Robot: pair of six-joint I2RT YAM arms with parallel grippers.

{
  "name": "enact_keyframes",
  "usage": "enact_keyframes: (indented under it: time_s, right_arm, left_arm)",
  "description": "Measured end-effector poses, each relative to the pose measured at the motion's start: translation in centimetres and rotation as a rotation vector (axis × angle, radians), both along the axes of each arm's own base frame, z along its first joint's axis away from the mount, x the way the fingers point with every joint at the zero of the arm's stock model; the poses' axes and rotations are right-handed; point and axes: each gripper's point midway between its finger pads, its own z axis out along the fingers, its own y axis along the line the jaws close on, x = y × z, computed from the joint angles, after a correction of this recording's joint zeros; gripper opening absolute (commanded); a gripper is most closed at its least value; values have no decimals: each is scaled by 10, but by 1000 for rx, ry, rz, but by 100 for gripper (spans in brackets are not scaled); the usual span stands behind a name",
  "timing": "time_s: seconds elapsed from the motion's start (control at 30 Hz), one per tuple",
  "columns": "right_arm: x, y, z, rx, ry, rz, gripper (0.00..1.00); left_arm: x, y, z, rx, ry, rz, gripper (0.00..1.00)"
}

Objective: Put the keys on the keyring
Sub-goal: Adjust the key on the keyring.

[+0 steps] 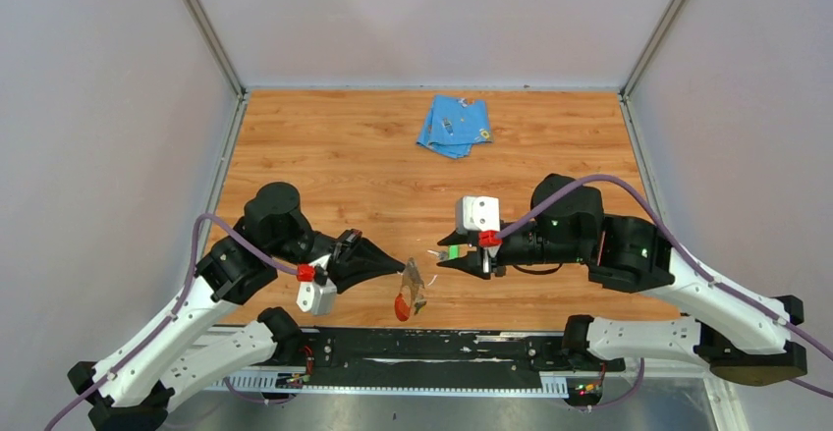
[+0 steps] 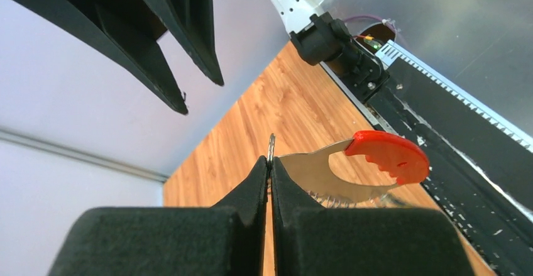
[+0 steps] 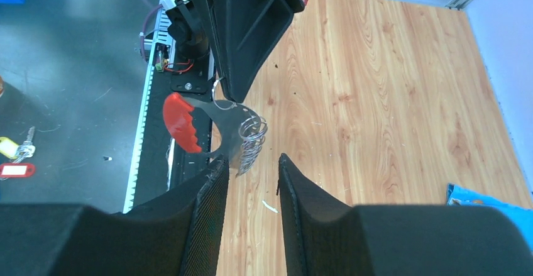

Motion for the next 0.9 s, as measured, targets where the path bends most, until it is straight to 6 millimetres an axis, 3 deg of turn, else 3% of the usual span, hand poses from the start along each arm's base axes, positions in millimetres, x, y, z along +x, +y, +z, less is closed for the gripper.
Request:
enact_keyframes:
  time_s: [0.13,0.37,0.5,0.67,0.8,0.9]
  right_arm:
    - [1,1,-7,30,-37,7,36]
    - [0,9,1,89,-73,39,39]
    - [-1,18,1,93,-69,63,40]
    - [8,37,-18,20,-44,57,39]
    - [15,45,-26,-32,-31,35,28]
    - [17,49,-26,-46,-26,32,26]
  left_arm:
    - [-3,0,3,-21,-57,-33,0]
    - [-2,0,-1,-12,-63,-29,0]
    - [10,-4,-1,24,77,52,0]
    - [27,-11,-10,90,283,170,0]
    - [31,-11,-13,112,394,221,0]
    - [32,-11,-12,111,433,240,0]
